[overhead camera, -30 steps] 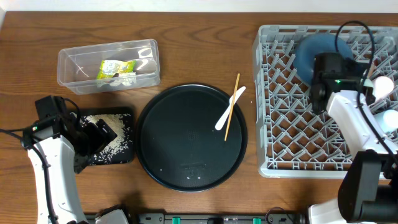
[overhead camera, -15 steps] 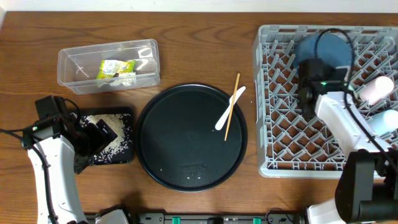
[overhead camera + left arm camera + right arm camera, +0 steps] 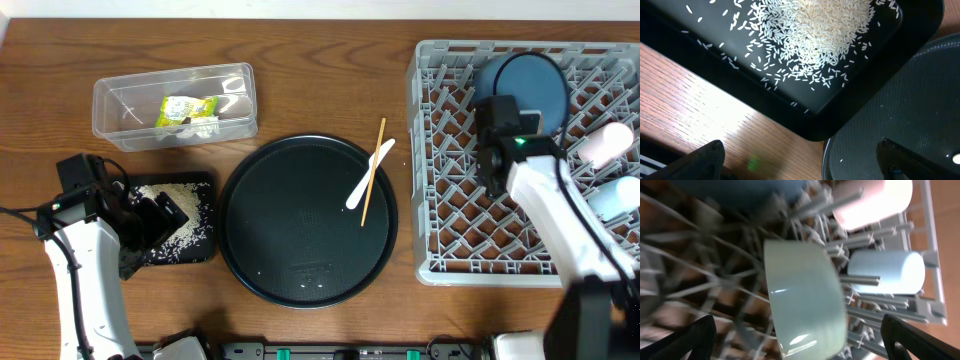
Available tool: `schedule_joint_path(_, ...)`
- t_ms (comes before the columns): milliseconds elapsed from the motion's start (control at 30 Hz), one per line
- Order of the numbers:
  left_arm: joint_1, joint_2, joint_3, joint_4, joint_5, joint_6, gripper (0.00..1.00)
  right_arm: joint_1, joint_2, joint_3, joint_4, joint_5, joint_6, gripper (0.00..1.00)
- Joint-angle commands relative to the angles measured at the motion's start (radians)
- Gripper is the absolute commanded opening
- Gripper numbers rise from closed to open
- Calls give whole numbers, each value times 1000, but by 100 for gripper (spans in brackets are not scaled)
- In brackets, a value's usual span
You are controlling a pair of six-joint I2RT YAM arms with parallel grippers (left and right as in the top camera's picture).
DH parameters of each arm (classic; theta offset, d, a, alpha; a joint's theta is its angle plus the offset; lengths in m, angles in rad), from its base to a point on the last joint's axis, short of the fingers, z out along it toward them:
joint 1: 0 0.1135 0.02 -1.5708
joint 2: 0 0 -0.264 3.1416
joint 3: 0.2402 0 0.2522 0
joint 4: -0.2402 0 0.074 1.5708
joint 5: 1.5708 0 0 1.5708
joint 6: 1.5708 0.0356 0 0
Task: Sort waste into correct bins and load items into the dishwasher rack
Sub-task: 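Carry mint-green bowl with right gripper and place it in rack, then grasp chopstick and white spoon together with right gripper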
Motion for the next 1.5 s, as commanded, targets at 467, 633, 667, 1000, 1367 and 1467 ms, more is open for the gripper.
schedule_joint_path(467,3,4,5,-6,-13,16,98,214,-230,108,61,-753,-8,73)
schedule_joint_path(633,3,4,5,-6,-13,16,98,386,-132,163,38,-715,128,72)
schedule_joint_path(667,3,4,5,-6,-13,16,98,411,-107,169,38,-700,159,72)
schedule_joint_path(1000,3,4,5,-7,-13,16,98,530,152,187,10,-535,516,68)
schedule_joint_path(1367,3,4,5,-10,-13,16,98,530,335,187,47,-509,608,61)
schedule_joint_path(1467,3,4,5,-10,-13,16,98,530,371,187,80,-484,608,61)
